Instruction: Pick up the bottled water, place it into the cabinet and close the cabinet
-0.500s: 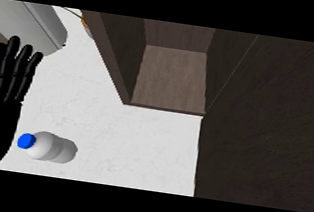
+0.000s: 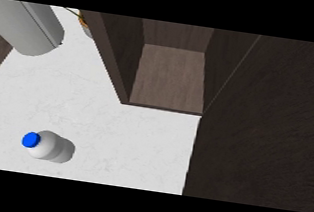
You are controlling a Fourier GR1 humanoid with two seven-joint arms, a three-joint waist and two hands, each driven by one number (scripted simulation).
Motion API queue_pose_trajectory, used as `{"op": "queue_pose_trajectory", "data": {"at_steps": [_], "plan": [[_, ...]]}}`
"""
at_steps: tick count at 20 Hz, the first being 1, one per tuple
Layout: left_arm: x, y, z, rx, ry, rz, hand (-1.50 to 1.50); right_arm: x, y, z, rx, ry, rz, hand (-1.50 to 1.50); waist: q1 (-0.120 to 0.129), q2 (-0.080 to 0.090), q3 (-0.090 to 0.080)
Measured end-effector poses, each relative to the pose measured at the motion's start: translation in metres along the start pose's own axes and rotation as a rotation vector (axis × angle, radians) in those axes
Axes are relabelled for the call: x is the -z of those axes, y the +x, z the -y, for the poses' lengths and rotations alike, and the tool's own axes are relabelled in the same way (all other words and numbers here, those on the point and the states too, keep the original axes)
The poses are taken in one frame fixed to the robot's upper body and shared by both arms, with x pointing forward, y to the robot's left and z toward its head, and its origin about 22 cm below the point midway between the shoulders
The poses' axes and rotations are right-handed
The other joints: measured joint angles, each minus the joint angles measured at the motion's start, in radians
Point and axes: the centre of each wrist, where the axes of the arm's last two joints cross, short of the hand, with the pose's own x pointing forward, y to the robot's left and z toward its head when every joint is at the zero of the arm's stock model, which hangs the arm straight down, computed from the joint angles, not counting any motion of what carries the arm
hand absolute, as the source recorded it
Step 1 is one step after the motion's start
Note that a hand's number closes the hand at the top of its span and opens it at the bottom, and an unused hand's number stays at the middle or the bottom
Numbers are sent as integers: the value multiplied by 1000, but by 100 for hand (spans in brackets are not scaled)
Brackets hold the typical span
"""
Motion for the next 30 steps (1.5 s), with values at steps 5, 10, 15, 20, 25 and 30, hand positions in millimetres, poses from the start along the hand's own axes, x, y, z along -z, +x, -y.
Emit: {"op": "queue_pose_trajectory", "data": {"at_steps": [5,10,15,20,25,30], "plan": [[-29,19,-7,-44,38,-84,-150,-27,25,-4,41,29,-78,-150,-5,1,-1],[-47,21,-14,-44,68,-160,-150,-42,30,-8,58,36,-113,-150,-8,3,-1],[-59,17,-14,-44,95,-196,-150,-55,32,-11,57,39,-134,-150,-13,3,-1],[-70,8,-16,-16,117,-196,-150,-69,32,-14,63,34,-146,-150,-15,3,-1],[-76,-7,-22,11,166,-194,-150,-79,33,-13,50,34,-158,-150,-18,3,-1],[-75,-31,-33,44,217,-222,-150,-90,32,-13,48,27,-151,-150,-24,4,-1]]}}
